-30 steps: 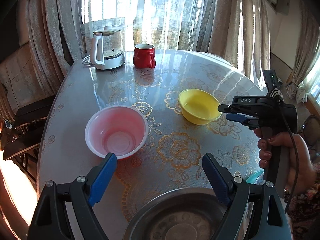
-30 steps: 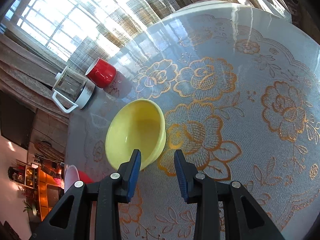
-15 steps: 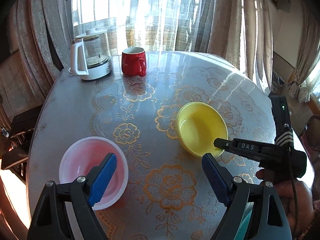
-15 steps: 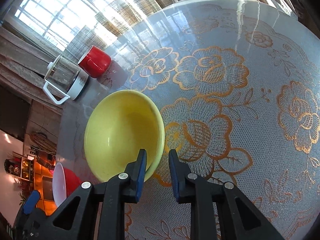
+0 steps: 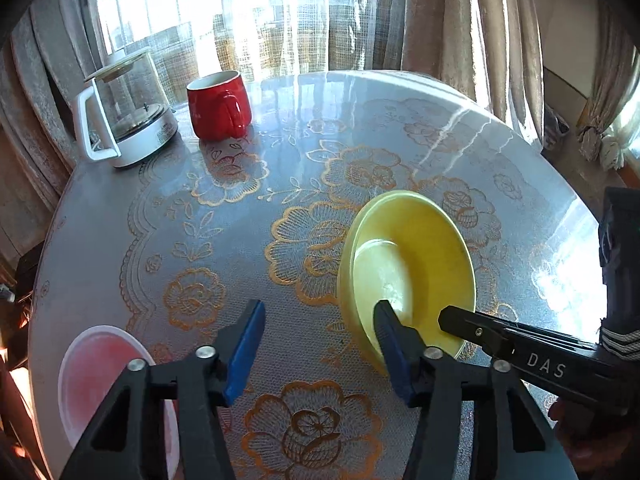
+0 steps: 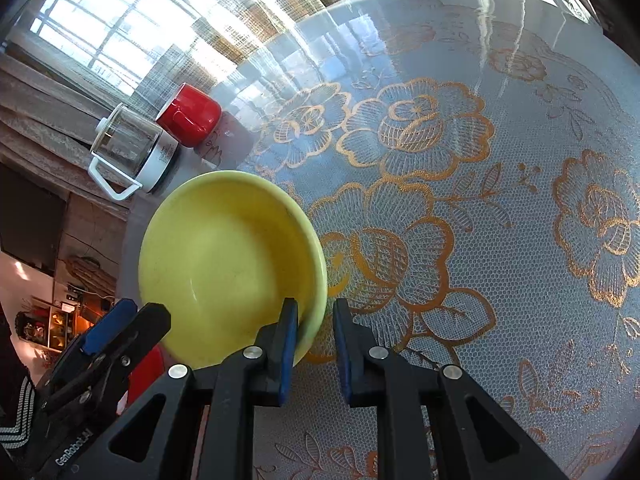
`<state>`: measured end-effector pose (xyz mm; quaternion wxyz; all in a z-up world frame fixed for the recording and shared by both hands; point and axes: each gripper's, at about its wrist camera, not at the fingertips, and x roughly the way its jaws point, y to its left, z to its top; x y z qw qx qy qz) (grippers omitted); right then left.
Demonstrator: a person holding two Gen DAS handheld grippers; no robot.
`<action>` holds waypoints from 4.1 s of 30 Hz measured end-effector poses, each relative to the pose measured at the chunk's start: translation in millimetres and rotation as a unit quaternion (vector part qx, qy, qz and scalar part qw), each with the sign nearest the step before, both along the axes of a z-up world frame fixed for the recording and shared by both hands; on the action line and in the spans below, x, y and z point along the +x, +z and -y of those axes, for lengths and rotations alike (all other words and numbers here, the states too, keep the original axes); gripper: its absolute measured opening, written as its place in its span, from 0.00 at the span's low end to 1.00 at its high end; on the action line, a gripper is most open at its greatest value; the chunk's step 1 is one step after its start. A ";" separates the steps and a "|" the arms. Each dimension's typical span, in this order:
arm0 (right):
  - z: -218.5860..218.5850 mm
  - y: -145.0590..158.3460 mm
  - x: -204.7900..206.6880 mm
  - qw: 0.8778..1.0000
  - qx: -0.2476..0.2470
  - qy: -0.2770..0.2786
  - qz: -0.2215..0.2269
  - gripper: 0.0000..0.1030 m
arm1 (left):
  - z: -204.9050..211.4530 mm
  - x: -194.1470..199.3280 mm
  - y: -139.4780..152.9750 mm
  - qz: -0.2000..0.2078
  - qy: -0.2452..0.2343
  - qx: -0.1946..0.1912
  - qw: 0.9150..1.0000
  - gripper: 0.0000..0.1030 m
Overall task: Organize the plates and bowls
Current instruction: 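Lift the yellow bowl by its rim with the right tool, then carry the yellow bowl over the steel bowl and lower it, then open the right tool and release the yellow bowl inside the steel bowl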
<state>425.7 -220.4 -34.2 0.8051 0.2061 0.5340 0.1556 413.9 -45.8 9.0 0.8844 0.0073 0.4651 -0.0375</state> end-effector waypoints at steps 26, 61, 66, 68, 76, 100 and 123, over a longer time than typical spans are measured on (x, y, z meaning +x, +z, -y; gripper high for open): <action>-1.1 20.4 -56.6 1.000 0.010 -0.012 0.015 0.12 | 6.6 -64.5 4.2 0.019 -0.047 0.019 0.999 0.15; -21.3 68.2 -206.5 0.994 0.059 -0.011 0.097 0.12 | -36.1 -224.3 31.0 0.091 -0.001 -0.048 0.995 0.15; -25.8 62.4 -220.8 0.994 0.065 -0.010 0.093 0.12 | -43.9 -241.6 27.5 0.089 0.003 -0.052 0.995 0.15; -26.2 60.8 -227.4 0.993 0.069 -0.010 0.091 0.12 | -46.7 -247.5 25.6 0.087 0.006 -0.053 0.995 0.15; -38.3 57.8 -246.4 0.994 0.057 0.008 0.088 0.14 | -59.2 -266.3 18.9 0.073 0.014 -0.060 0.995 0.15; -50.7 34.7 -261.0 0.998 0.030 0.023 0.043 0.22 | -67.7 -281.2 -14.2 0.028 0.015 -0.060 0.998 0.16; -76.0 38.4 -255.8 0.994 -0.061 0.065 0.065 0.28 | -69.5 -277.3 -14.8 0.038 0.020 -0.029 0.999 0.17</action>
